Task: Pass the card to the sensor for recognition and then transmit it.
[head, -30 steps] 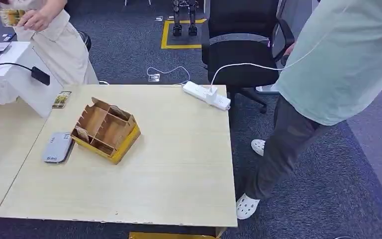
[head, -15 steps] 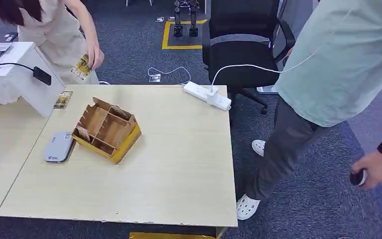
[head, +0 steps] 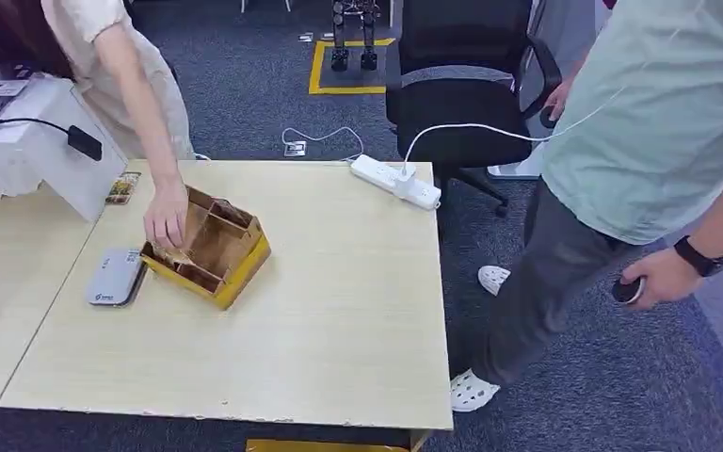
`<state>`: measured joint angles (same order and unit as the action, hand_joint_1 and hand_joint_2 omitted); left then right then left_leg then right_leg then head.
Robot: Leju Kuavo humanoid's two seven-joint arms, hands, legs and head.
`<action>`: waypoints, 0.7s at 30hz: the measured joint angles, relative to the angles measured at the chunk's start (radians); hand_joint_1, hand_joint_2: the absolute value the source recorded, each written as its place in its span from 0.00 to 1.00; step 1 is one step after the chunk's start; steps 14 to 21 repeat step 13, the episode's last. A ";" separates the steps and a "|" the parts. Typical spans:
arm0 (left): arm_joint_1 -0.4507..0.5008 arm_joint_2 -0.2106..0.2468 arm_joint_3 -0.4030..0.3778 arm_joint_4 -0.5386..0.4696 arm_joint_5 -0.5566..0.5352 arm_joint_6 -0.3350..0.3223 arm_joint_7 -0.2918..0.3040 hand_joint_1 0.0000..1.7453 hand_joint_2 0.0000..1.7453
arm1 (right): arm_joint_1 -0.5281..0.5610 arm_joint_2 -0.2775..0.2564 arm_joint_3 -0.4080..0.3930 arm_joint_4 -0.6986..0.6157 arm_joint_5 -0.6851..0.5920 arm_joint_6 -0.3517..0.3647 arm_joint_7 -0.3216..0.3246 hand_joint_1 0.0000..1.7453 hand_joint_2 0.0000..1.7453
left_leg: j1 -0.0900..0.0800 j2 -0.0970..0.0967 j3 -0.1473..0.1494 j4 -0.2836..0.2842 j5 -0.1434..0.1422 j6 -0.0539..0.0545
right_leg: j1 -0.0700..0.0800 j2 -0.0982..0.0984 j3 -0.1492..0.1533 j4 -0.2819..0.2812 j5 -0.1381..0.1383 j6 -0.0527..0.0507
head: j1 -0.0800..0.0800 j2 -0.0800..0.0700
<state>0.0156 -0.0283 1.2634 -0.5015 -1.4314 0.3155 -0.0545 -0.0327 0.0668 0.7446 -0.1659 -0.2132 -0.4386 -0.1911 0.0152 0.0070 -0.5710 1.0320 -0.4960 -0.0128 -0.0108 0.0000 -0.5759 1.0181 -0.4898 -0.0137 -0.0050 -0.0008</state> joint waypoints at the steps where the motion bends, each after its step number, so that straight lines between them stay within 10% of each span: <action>1: -0.006 -0.019 -0.005 0.036 0.018 -0.005 -0.004 0.00 1.00 | 0.003 0.000 -0.011 0.000 0.001 0.010 0.005 0.00 1.00 | 0.001 0.000 0.000 0.001 0.000 0.000 | 0.000 0.000 0.000 0.000 0.000 0.000 | 0.001 0.000; 4: -0.021 -0.042 -0.033 0.093 0.085 -0.015 -0.007 0.00 1.00 | 0.011 -0.002 -0.046 -0.002 0.011 0.036 0.018 0.00 1.00 | 0.000 0.000 0.000 0.001 0.000 0.001 | 0.000 0.000 0.000 0.000 0.000 0.000 | 0.002 0.000; 5: -0.023 -0.045 -0.038 0.102 0.103 -0.020 -0.007 0.00 1.00 | 0.013 -0.002 -0.053 -0.002 0.012 0.041 0.020 0.00 0.00 | 0.000 0.000 0.000 0.001 0.000 0.001 | 0.000 0.001 0.000 0.000 0.000 0.000 | 0.002 0.000; 6: -0.022 -0.049 -0.053 0.115 0.136 -0.027 -0.007 0.00 0.00 | 0.016 -0.003 -0.068 -0.003 0.018 0.052 0.025 0.00 0.00 | 0.000 0.000 0.000 0.001 0.000 0.001 | 0.000 0.001 0.000 0.000 0.000 0.000 | 0.002 0.000; 21: -0.018 -0.058 -0.187 0.151 0.316 -0.067 -0.003 0.00 0.00 | 0.037 -0.013 -0.156 -0.026 0.045 0.105 0.045 0.00 0.00 | 0.001 0.000 0.000 0.000 0.000 0.000 | 0.001 0.001 0.000 0.001 0.000 0.000 | 0.001 0.000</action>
